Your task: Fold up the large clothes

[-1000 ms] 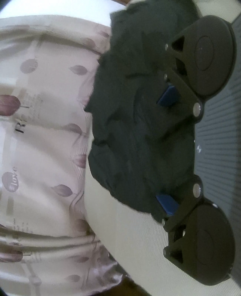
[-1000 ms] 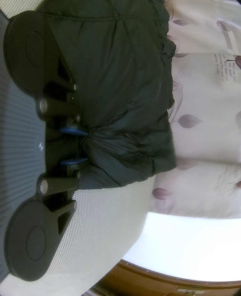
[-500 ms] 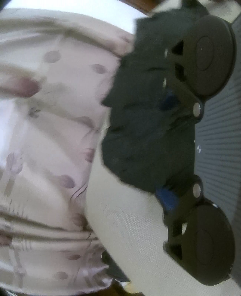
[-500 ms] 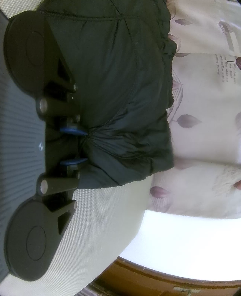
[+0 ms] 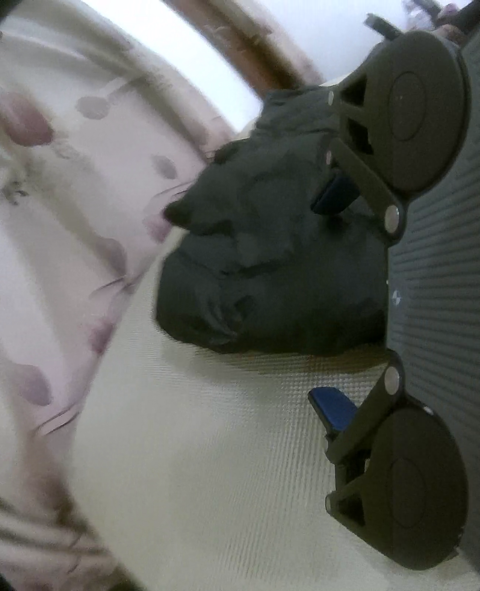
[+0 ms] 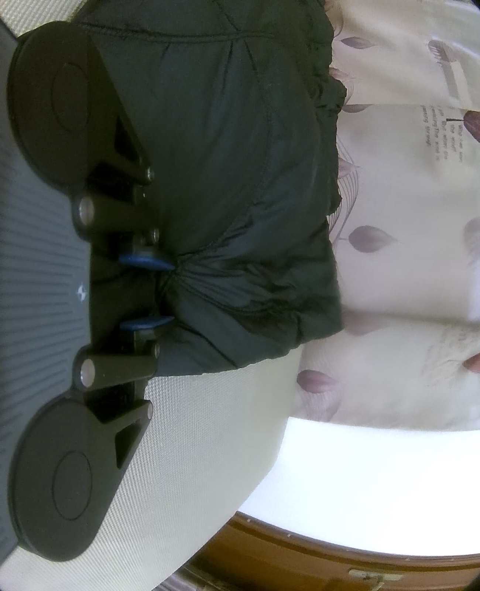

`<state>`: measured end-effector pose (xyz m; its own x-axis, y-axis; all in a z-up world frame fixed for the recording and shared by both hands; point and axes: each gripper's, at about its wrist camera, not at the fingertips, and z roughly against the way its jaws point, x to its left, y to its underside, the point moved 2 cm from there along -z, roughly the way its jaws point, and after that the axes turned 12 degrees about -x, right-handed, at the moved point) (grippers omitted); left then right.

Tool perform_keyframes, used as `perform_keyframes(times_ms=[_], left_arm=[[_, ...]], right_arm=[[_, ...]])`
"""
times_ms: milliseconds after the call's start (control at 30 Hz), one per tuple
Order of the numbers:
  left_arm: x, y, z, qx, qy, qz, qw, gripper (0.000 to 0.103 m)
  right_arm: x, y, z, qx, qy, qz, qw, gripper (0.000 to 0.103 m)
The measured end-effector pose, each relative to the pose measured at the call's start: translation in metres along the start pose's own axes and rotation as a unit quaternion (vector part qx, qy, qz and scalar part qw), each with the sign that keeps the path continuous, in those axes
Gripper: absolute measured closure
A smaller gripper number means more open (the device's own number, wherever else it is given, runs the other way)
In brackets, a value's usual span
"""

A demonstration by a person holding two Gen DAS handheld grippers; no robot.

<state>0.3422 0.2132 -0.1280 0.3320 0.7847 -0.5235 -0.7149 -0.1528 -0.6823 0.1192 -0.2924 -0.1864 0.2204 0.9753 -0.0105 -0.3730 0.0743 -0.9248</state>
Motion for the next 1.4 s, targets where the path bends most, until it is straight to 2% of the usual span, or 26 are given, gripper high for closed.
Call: perform_keyframes(times_ms=[100, 167, 200, 233, 267, 333, 433, 533, 667, 767, 1033, 1267, 1367, 1400], left_arm=[[0.004, -0.003, -0.015, 0.003, 0.036, -0.008, 0.9993, 0.007], [0.005, -0.006, -0.025, 0.009, 0.053, -0.006, 0.9986, 0.01], [0.004, -0.007, -0.031, 0.01, 0.056, -0.008, 0.9983, 0.017], [0.002, -0.008, -0.038, 0.019, 0.06, -0.01, 0.9979, 0.035], [-0.002, -0.007, -0.045, 0.03, 0.061, -0.016, 0.9976, 0.043], [-0.019, -0.006, -0.053, 0.034, 0.043, -0.053, 0.9971, 0.049], [-0.052, 0.0, -0.052, 0.022, -0.01, -0.15, 0.9883, 0.051], [-0.08, 0.012, -0.05, 0.007, -0.068, -0.223, 0.9724, 0.055], [-0.098, 0.021, -0.05, 0.0, -0.112, -0.273, 0.9555, 0.057], [-0.104, 0.025, -0.053, -0.003, -0.127, -0.291, 0.9482, 0.058], [-0.107, 0.028, -0.051, -0.01, -0.146, -0.301, 0.9424, 0.058], [-0.109, 0.029, -0.052, -0.011, -0.155, -0.299, 0.9415, 0.057], [-0.11, 0.029, -0.053, -0.01, -0.156, -0.298, 0.9417, 0.057], [-0.11, 0.028, -0.053, -0.01, -0.157, -0.297, 0.942, 0.056]], right_arm=[[0.001, 0.0, 0.0, -0.001, 0.002, 0.003, 1.0, 0.076], [0.001, 0.0, 0.001, -0.002, 0.002, 0.002, 1.0, 0.076], [0.001, 0.0, 0.001, -0.002, 0.002, 0.002, 1.0, 0.076], [0.001, 0.0, 0.001, -0.002, 0.003, 0.002, 1.0, 0.076], [0.001, 0.0, 0.001, -0.002, 0.003, 0.003, 1.0, 0.076], [0.001, 0.0, 0.001, -0.003, 0.004, 0.003, 1.0, 0.076], [0.002, 0.0, 0.002, -0.003, 0.006, 0.005, 1.0, 0.076], [0.003, 0.0, 0.002, -0.004, 0.008, 0.007, 1.0, 0.075], [0.007, 0.0, 0.002, -0.005, 0.015, 0.014, 1.0, 0.074], [0.008, -0.001, 0.003, -0.006, 0.019, 0.016, 1.0, 0.074], [0.005, -0.002, 0.002, -0.005, 0.015, 0.003, 1.0, 0.073], [0.0, -0.002, 0.003, -0.008, 0.013, -0.012, 1.0, 0.072], [0.0, -0.002, 0.003, -0.009, 0.017, -0.013, 1.0, 0.069], [0.0, -0.002, 0.003, -0.009, 0.021, -0.014, 1.0, 0.063]])
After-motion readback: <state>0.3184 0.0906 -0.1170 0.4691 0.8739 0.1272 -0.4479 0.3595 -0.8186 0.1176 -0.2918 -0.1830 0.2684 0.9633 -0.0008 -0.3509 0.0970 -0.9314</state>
